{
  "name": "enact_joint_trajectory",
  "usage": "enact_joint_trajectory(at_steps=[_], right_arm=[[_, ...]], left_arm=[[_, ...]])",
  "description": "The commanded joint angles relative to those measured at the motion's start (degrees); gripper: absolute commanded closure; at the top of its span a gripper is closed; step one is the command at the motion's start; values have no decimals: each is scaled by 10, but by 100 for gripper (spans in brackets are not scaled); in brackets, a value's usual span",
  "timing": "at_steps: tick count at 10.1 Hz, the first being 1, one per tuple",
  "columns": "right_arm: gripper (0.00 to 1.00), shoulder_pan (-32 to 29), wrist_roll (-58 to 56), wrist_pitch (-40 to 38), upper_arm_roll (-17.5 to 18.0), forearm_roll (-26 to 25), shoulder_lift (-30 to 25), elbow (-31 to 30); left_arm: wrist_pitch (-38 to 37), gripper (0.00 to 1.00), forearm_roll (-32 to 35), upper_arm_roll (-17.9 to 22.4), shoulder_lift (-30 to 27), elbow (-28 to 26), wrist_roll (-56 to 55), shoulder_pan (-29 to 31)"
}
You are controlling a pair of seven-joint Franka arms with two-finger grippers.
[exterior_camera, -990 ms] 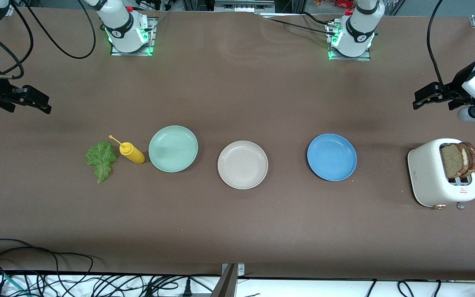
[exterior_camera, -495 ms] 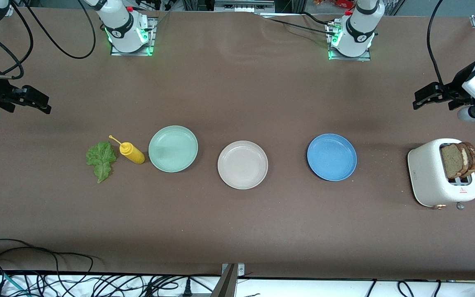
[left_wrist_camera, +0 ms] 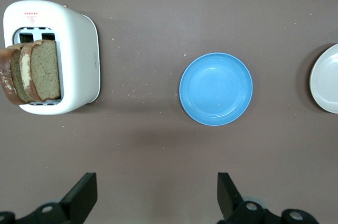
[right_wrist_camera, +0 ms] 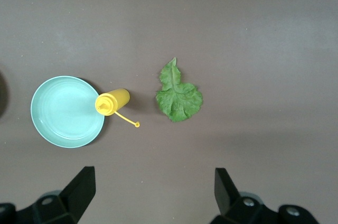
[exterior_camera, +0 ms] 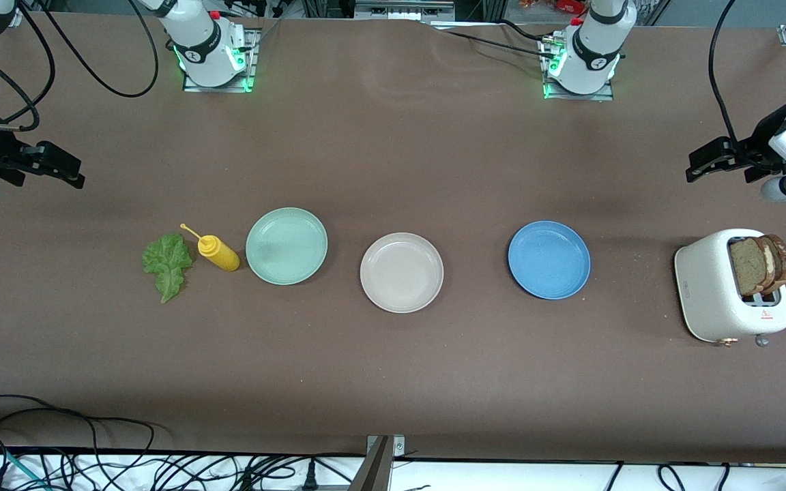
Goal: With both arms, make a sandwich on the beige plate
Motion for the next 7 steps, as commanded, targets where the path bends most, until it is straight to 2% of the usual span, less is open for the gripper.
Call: enact_joint_trajectory(at_steps=[1,7], right_arm=[[0,0,-2,-2,-1,6,1,8],[0,0,-1,-4,-1,6,1,8]], left_arm=[[5,0,-5,0,2,1,10,6],[5,0,11,0,2,1,10,6]])
